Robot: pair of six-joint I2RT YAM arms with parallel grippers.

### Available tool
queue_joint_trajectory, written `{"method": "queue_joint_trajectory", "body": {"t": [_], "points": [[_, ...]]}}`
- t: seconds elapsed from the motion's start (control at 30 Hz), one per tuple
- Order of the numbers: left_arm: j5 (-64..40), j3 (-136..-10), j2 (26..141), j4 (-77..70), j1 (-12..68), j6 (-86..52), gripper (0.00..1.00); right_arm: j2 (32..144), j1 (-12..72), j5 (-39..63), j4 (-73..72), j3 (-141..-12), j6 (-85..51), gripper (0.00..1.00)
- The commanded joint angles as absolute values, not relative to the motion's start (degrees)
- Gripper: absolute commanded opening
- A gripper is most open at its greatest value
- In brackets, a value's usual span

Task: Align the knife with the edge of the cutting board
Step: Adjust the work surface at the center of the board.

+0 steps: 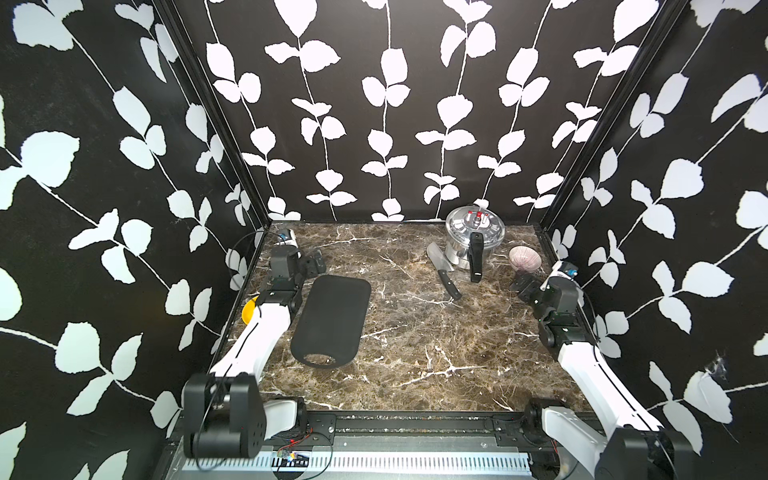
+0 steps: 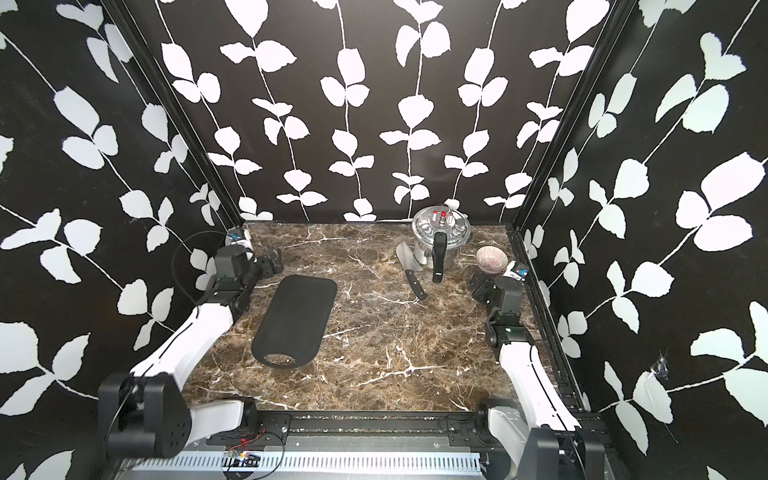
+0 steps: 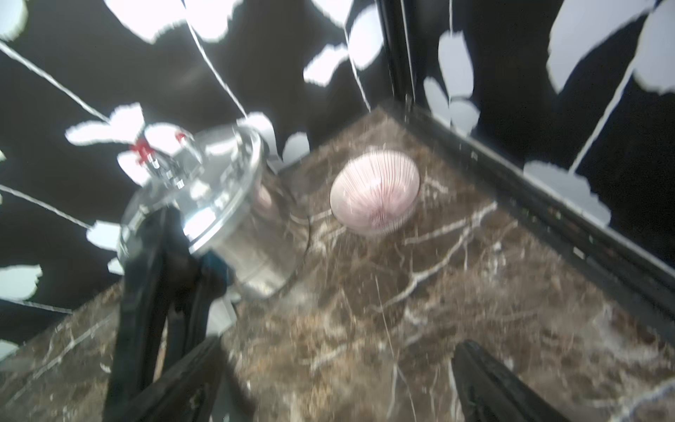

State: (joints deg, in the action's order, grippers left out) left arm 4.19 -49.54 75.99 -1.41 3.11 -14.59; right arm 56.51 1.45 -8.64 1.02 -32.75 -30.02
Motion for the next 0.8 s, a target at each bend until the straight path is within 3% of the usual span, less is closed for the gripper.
{"method": "queue_joint_trajectory", "body": {"t": [0.0, 0.5, 0.77], "points": [[-1.0, -51.5, 81.9, 6.8, 2.9, -18.1, 0.98, 54.8, 7.0, -10.0, 5.5, -33.8, -29.1, 1.00], [-2.5, -63.2, 105.2, 10.1, 2.9, -23.2, 0.98, 58.4, 34.5, -21.5, 13.5, -37.4, -33.3, 1.00], [-5.8, -64.6, 109.1, 11.7, 4.3, -25.7, 0.98, 61.1, 40.5, -22.9, 13.9, -39.9, -34.2, 0.99]]}}
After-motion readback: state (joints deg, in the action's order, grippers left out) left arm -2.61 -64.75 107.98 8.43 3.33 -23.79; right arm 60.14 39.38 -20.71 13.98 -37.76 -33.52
